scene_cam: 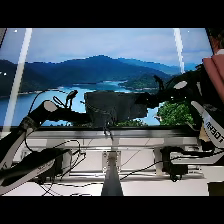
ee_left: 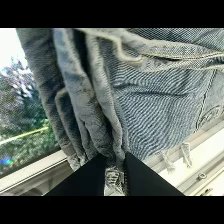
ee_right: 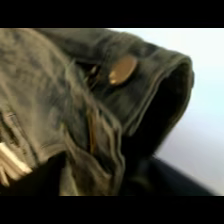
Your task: Fold the clothes and pants, and hang the long-sleeved shirts on hangers.
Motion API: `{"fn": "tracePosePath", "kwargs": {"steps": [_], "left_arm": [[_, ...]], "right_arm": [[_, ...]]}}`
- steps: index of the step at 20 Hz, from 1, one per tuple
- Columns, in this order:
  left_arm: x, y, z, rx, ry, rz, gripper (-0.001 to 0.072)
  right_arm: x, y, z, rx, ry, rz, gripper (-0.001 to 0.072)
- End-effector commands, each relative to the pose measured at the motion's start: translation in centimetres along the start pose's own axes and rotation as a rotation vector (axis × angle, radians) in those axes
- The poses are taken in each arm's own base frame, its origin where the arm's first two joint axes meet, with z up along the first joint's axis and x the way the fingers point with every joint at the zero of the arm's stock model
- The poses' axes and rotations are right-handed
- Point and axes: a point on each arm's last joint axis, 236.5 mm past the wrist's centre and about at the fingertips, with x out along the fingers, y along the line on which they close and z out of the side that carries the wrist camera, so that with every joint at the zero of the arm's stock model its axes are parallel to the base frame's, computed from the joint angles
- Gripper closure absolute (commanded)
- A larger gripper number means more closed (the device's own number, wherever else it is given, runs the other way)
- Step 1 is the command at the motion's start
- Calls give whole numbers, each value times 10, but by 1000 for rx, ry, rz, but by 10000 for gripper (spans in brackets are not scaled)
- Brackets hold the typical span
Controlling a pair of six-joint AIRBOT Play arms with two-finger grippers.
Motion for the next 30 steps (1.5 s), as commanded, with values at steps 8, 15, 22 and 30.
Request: {"fn": "tracePosePath", "kwargs": {"steps": [8, 15, 22, 30], "left_arm": [[-32, 25, 33, 87, -55, 117, 54], [-167, 29, 133, 218, -351, 306, 59], [-265, -24, 161, 334, -643, 366, 59], [-271, -28, 158, 343, -660, 368, 60]], "right_arm": [[-35, 63, 44, -292, -127, -34, 671], [-240, 99, 115, -378, -585, -604, 671], [-484, 72, 59, 116, -1129, -830, 671], [-584, -42, -138, 1066, -1351, -876, 670]]}}
